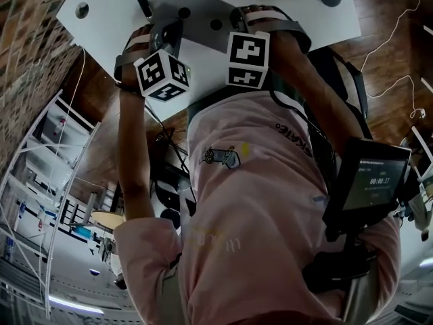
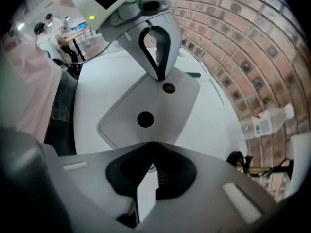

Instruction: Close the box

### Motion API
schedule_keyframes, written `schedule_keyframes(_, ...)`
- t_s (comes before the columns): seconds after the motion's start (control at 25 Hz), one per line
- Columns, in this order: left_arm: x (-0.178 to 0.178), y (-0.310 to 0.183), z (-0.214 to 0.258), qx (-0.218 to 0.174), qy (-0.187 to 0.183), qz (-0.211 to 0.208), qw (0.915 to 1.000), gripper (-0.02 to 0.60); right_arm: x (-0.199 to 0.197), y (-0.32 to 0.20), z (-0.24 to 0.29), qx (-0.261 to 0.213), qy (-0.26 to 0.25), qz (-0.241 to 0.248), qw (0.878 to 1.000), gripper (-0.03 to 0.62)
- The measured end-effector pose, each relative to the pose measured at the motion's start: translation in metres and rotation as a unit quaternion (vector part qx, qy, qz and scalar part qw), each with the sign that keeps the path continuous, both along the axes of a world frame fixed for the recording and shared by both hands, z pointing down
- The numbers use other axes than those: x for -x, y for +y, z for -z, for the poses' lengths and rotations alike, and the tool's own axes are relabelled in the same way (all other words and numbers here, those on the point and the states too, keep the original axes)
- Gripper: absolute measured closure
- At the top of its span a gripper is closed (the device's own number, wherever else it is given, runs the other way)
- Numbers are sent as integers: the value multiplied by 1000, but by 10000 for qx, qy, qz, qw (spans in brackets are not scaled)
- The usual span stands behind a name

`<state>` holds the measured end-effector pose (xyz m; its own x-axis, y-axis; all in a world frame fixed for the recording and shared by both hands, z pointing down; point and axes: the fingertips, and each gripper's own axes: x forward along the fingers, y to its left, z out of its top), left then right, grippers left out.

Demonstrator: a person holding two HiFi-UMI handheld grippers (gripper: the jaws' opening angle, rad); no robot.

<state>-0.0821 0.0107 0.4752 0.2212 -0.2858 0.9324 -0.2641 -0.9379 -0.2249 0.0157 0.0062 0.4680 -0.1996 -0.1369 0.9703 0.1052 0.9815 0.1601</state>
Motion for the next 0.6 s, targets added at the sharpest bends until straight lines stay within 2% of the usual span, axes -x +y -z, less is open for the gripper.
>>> schedule_keyframes(0.08, -5, 1, 4, -20, 7, -112, 9999, 581, 0, -5, 4, 17, -172, -68, 9998, 592)
schedule_keyframes(0.12, -9, 1, 12, -73, 220, 105, 9997, 581, 0, -10, 13, 74, -444, -295, 9986, 592)
schedule_keyframes(0.16, -10, -1, 23, -162, 460, 551, 9973, 581, -2, -14, 25, 178, -896, -658, 9936, 592)
schedule_keyframes(0.2, -10, -3, 33, -288, 625, 1141, 9911, 581, -7, -21, 39, 310, -1476, -1163, 9817, 592)
schedule_keyframes(0.24, -10, -3, 41, -446, 729, 1728, 9812, 581, -16, -29, 51, 438, -2073, -1783, 9609, 592)
schedule_keyframes(0.28, -13, 0, 47, -595, 871, 2183, 9702, 581, -28, -37, 61, 550, -2607, -2426, 9328, 592)
schedule_keyframes(0.36, -31, 14, 65, -755, 1518, 2692, 9480, 581, -48, -47, 75, 755, -3472, -3371, 8719, 592)
schedule_keyframes(0.4, -41, 19, 79, -809, 1966, 2900, 9331, 581, -52, -52, 84, 805, -3870, -3616, 8444, 592)
schedule_keyframes(0.48, -54, 19, 114, -949, 2824, 3311, 8953, 581, -50, -63, 110, 837, -4637, -3800, 7960, 592)
schedule_keyframes(0.56, -61, 15, 148, -1155, 3452, 3613, 8585, 581, -46, -73, 143, 1015, -5326, -3843, 7472, 592)
schedule_keyframes(0.6, -64, 14, 162, -1292, 3652, 3698, 8445, 581, -46, -77, 161, 1161, -5647, -3857, 7203, 592)
